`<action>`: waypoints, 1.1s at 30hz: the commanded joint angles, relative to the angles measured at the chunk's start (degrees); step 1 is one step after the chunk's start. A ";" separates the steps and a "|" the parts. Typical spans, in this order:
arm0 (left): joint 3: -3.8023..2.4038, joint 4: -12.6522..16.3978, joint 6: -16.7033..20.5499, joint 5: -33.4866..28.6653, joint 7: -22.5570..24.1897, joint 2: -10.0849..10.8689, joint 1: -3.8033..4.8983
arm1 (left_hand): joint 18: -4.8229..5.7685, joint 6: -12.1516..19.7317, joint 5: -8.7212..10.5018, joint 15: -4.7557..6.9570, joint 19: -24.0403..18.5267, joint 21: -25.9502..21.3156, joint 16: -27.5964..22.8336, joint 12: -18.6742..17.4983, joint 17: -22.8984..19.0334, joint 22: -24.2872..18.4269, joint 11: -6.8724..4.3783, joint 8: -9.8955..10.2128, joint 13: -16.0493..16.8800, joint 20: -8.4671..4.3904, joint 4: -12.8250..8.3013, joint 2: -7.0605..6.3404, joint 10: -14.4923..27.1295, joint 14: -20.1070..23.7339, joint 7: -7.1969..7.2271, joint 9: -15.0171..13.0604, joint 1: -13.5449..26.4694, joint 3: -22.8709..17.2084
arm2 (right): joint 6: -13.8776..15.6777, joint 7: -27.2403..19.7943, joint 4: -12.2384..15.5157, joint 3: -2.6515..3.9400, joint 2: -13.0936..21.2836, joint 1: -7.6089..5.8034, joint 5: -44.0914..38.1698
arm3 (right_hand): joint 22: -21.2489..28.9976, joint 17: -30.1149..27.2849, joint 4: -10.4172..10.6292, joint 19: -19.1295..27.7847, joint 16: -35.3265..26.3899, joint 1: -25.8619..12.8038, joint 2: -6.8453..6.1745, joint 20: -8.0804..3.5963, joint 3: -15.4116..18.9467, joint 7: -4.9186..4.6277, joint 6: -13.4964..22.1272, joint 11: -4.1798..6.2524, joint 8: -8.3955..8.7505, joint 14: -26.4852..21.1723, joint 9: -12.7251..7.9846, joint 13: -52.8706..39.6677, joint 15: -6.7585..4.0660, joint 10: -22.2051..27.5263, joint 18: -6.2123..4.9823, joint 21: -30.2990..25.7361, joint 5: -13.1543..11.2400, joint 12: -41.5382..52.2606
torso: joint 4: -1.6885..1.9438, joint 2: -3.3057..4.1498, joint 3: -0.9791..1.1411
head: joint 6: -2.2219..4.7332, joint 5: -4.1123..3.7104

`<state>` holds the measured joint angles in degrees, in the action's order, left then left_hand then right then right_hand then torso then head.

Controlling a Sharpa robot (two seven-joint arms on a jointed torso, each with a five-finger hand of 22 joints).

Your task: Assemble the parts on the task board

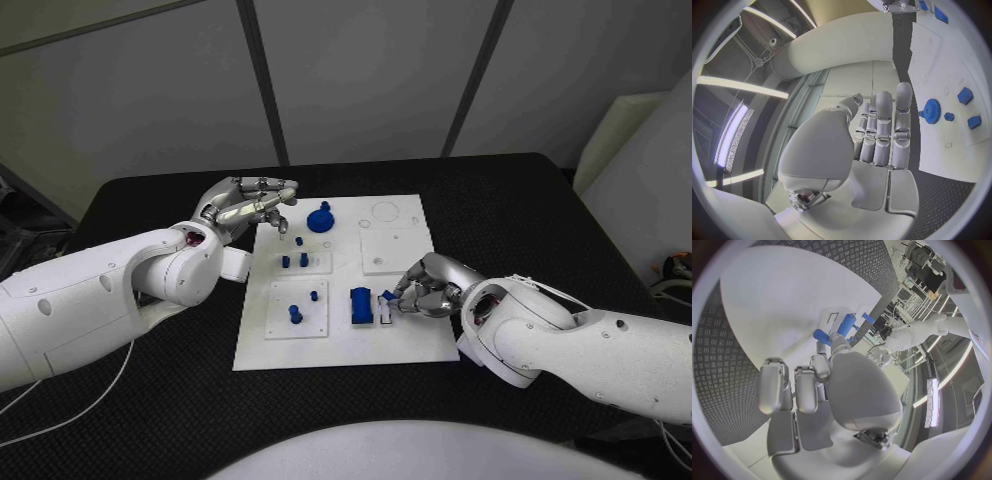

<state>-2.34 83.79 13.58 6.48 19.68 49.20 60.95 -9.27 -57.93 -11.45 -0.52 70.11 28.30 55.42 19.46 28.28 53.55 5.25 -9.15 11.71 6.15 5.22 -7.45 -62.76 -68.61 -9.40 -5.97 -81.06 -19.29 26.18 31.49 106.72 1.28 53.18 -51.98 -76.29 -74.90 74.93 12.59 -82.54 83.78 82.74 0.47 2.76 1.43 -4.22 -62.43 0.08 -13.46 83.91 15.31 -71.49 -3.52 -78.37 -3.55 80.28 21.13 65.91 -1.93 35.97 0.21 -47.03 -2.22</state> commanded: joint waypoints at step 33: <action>-0.04 0.26 -1.08 -0.11 -0.32 0.15 0.10 | -1.16 0.39 -0.02 -0.12 -0.35 -0.26 0.14 0.39 -0.08 -0.08 -0.13 -0.21 0.08 0.06 -0.08 0.60 0.40 0.36 -0.11 0.09 -0.15 0.32 | -5.34 2.53 -1.85 0.03 -2.77 -0.06 -1.19 | -3.52 5.58 4.02 -0.62 0.63 -10.10 -1.02 -0.99 4.14 1.15 -2.09 1.02 -3.13 4.25 3.12 -2.76 -1.16 -2.43 0.62 0.63 3.67 3.37 | -0.08 -0.04 0.04 | -0.20 0.09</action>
<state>-2.35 83.93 13.29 6.48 19.35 49.34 60.96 -9.27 -57.93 -11.45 -0.52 70.11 28.30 55.42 19.46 28.29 53.56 5.26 -9.14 11.69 6.15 5.21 -7.45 -62.79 -68.61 -9.40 -5.93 -81.06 -19.28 21.31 34.07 104.73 1.31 50.54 -52.00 -76.71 -74.90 74.91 16.54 -83.15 84.19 72.95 -0.60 2.15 5.40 -3.06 -64.83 1.34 -16.42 84.05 18.39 -74.28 -4.22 -80.68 -3.55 80.74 25.05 69.49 -2.04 35.91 0.26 -47.20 -2.14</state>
